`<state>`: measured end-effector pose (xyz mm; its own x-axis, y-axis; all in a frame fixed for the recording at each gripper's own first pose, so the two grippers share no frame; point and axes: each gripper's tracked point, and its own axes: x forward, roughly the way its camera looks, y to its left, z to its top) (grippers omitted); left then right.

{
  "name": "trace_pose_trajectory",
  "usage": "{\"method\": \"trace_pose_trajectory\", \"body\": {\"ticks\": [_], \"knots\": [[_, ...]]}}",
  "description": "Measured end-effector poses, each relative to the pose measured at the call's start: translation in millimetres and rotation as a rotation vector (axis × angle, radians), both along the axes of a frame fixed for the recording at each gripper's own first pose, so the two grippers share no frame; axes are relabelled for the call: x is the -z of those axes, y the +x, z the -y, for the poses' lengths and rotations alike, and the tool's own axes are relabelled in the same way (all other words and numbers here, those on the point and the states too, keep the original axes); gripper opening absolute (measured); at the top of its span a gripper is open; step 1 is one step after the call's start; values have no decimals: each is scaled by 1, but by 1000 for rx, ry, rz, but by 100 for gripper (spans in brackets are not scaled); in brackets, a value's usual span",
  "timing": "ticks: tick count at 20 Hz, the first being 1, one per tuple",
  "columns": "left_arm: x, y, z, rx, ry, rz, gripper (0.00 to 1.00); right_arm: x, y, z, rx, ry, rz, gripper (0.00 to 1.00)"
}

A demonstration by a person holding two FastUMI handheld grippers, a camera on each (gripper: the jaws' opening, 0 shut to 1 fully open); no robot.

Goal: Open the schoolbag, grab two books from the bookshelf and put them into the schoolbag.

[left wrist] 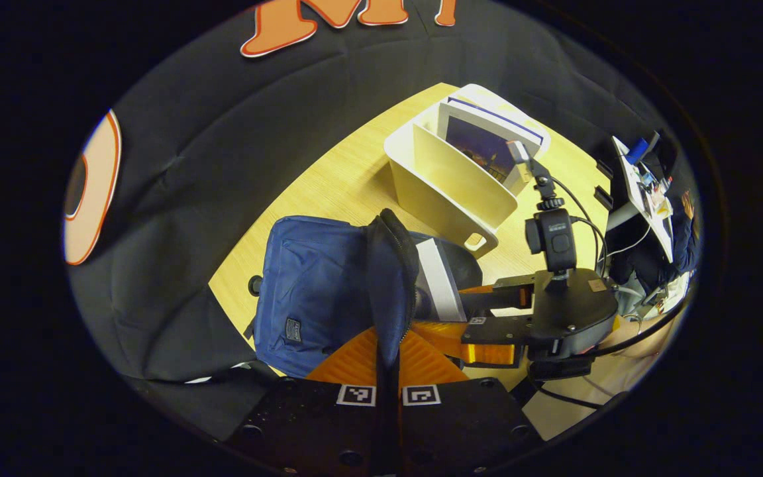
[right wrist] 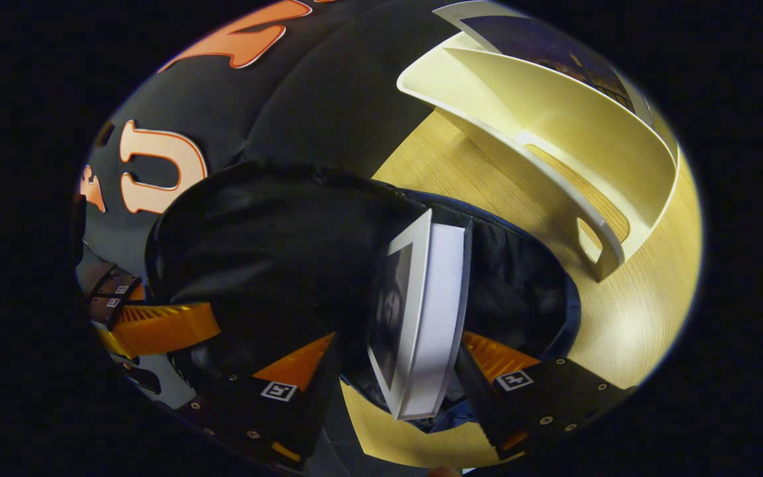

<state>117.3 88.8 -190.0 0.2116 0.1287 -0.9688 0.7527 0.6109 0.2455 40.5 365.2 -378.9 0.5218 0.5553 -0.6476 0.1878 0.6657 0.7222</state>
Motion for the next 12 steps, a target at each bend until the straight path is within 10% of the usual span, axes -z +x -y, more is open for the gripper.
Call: {"method": "trace_pose_trajectory", "body": {"ticks": [8,12], "knots": [[8,-2,-2,12,-11,-19,1,-58,-29,69,-48,-44,81,97],[15,-8,1,36,-15,-26,1,-118,-12,142,-85,-249,196,97]]}}
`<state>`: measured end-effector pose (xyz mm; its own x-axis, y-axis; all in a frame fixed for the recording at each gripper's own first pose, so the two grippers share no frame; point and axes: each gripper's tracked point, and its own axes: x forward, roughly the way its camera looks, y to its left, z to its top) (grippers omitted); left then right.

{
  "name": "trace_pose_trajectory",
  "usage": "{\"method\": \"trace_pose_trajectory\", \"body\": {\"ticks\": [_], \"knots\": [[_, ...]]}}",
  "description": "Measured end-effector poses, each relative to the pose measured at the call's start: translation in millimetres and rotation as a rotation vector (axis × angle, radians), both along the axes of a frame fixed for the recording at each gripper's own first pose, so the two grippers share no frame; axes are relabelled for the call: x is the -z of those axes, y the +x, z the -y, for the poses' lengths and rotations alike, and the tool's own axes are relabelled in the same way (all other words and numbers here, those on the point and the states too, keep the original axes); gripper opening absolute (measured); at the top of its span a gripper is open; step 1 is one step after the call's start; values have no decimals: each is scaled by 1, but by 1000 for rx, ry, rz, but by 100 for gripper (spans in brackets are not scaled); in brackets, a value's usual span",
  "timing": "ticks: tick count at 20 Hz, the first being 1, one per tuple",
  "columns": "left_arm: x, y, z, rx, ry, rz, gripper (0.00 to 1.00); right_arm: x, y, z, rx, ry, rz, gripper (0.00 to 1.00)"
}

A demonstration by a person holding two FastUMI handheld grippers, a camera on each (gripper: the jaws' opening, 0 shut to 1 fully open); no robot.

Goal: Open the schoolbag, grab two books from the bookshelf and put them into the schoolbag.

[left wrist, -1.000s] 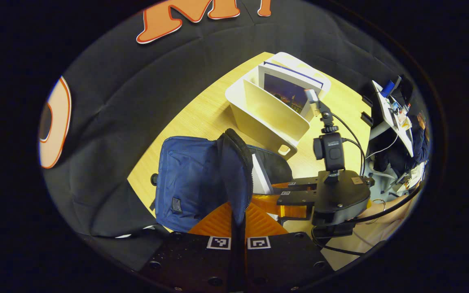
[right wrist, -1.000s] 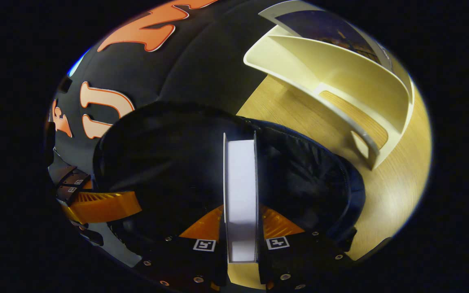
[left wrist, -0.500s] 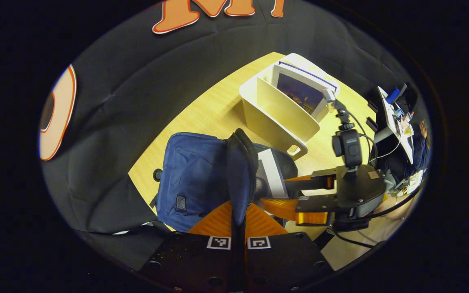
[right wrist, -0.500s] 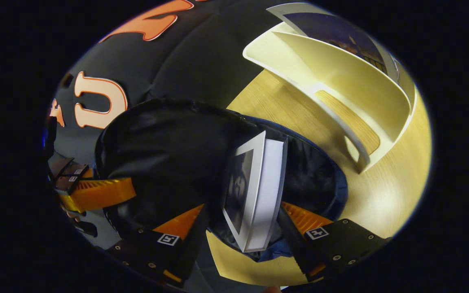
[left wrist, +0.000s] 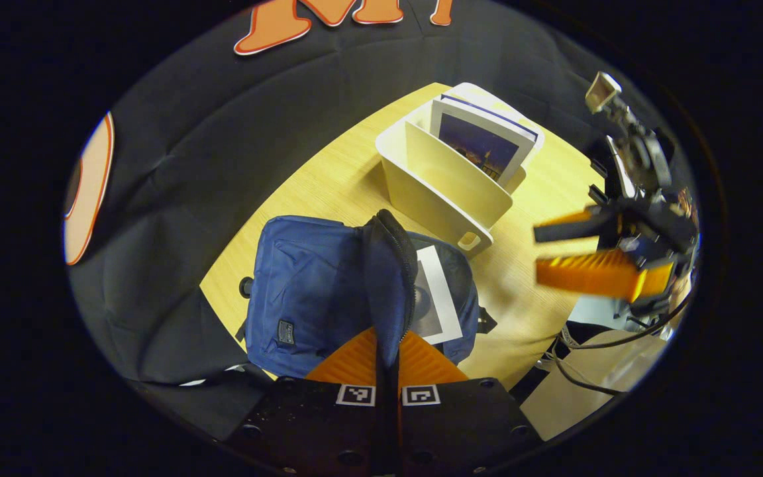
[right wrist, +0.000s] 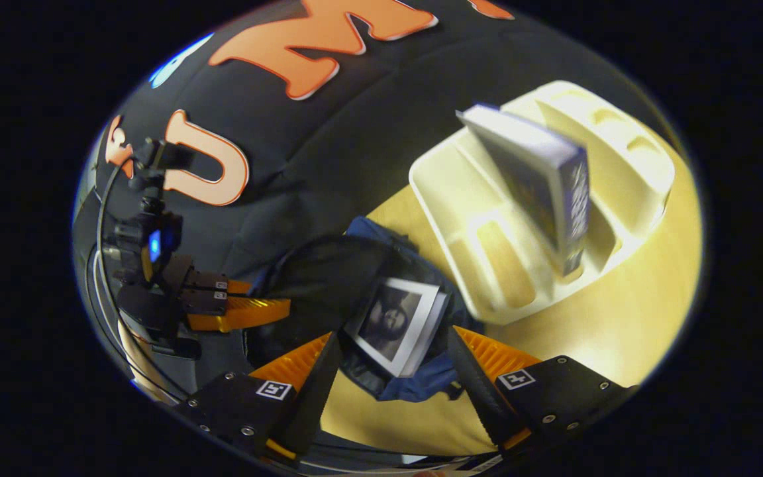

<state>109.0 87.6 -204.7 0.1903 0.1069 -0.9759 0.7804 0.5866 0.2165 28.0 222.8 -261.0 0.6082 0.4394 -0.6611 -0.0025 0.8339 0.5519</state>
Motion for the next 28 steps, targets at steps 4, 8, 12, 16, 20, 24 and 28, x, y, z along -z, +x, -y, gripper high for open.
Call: {"method": "trace_pose_trajectory", "body": {"ticks": [4,8,12,16,20,24,28], "knots": [[3,-6,1,12,-3,-4,1,-60,46,71,-29,-277,107,97],[5,-10,2,15,0,-3,1,-90,87,104,-75,-440,111,97],[5,-11,4,33,23,-8,1,-76,113,97,-145,-401,-4,97],[8,-11,5,11,21,-12,1,-37,136,117,-170,-505,-99,97],[9,-12,3,-5,17,-16,1,-11,147,112,-198,-521,-153,98],[13,-12,2,-28,9,-19,1,13,151,119,-214,-570,-212,98],[17,-14,0,-43,1,-28,1,31,147,118,-242,-577,-261,98]]}}
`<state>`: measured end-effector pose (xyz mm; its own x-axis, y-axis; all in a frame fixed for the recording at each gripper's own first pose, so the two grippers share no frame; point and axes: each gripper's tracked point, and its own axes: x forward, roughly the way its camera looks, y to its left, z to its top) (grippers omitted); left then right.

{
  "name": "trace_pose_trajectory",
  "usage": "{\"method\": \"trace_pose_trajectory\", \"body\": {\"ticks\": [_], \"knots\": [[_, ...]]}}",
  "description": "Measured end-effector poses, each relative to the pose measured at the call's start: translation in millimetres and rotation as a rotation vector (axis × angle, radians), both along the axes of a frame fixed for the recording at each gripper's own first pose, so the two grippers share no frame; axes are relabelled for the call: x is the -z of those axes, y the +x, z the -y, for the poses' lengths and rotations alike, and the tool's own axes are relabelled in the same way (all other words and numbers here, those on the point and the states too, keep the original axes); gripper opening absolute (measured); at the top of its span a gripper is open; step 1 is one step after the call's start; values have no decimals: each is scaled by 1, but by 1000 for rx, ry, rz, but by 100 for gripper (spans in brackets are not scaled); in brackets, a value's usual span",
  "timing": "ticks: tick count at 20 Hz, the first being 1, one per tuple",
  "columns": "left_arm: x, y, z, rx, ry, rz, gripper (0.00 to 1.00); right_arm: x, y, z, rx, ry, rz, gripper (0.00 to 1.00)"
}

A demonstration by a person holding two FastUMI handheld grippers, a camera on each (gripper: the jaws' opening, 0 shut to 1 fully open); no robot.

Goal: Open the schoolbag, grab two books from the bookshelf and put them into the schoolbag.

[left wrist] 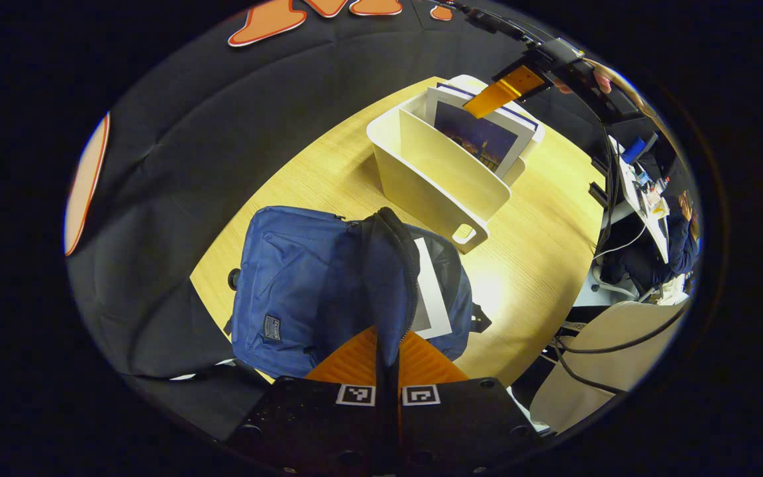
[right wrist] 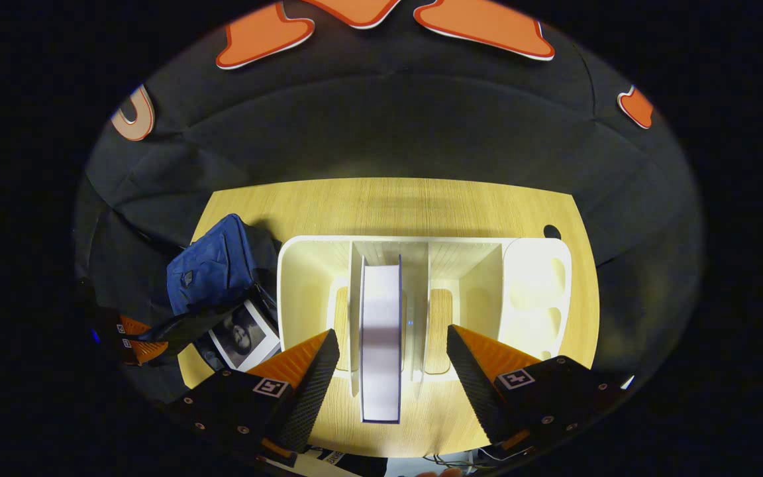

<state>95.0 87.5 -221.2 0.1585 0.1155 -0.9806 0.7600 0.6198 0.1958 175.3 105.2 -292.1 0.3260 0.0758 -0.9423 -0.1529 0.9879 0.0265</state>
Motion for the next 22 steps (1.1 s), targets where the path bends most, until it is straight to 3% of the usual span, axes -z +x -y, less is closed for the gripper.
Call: {"method": "trace_pose_trajectory", "body": {"ticks": [3,4,5,7,8,14,22], "knots": [[0,1,0,-5,0,1,1,12,-7,-3,-18,-20,-43,95],[1,0,-1,-5,-1,0,1,16,-11,-5,-30,-21,-69,86],[1,0,-1,-5,-1,0,1,16,-16,-4,-34,-35,-92,55],[1,0,-1,-9,-2,0,1,16,-13,-5,-44,-45,-64,43],[1,0,-1,-10,-3,0,1,13,-12,-5,-42,-46,-56,29],[0,-2,-3,-10,-6,10,1,-9,-12,0,24,22,-17,25],[0,-4,-1,-5,3,19,1,-141,-32,30,195,285,246,24]]}}
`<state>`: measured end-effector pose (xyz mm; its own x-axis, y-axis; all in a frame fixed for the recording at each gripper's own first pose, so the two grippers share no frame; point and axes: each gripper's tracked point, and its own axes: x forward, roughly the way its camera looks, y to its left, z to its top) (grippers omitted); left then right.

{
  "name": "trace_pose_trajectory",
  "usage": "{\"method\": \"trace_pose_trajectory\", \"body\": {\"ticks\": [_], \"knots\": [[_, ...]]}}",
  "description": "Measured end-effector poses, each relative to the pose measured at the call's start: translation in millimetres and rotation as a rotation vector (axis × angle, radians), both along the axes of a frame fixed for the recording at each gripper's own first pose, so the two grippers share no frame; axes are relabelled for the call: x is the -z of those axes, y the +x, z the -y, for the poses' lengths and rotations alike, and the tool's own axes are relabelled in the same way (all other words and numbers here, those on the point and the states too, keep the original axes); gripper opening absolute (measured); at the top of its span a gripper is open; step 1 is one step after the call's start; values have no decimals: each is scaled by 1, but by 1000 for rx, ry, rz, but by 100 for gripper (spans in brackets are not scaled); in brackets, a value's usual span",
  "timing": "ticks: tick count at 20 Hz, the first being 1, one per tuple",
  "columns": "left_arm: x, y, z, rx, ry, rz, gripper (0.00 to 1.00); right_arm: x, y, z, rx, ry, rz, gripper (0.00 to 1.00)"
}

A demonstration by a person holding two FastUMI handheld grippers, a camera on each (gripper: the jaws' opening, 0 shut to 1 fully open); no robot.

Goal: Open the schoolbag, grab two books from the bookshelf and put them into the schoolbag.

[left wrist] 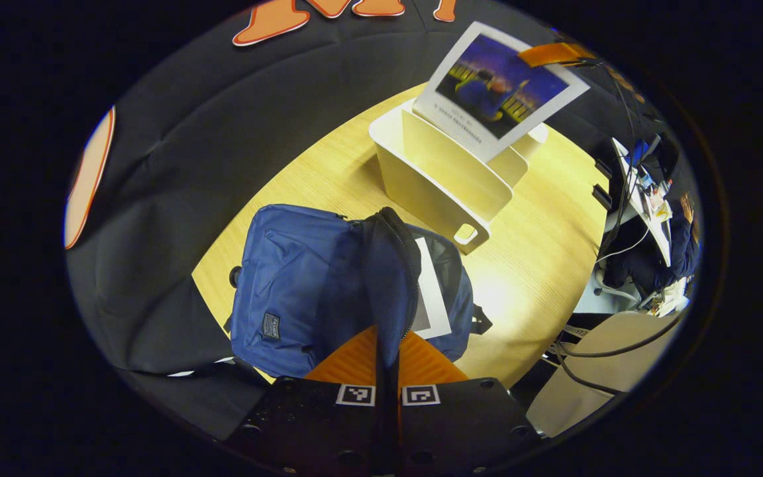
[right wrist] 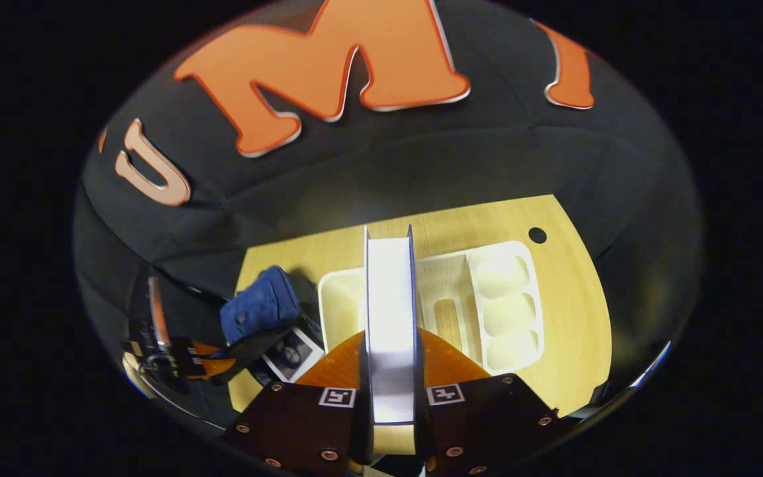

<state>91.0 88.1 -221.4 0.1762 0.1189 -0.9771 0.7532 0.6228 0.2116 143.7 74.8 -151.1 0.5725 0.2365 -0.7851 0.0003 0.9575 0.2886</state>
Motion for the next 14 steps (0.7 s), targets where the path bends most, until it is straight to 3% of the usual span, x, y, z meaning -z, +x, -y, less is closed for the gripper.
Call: {"method": "trace_pose_trajectory", "body": {"ticks": [3,7,14], "knots": [[0,0,-1,8,8,2,1,-41,-27,6,45,128,97,24],[0,1,-1,35,37,10,1,-55,-78,-19,48,343,137,24],[-11,-2,1,118,75,61,1,62,-140,-94,108,621,-22,24]]}}
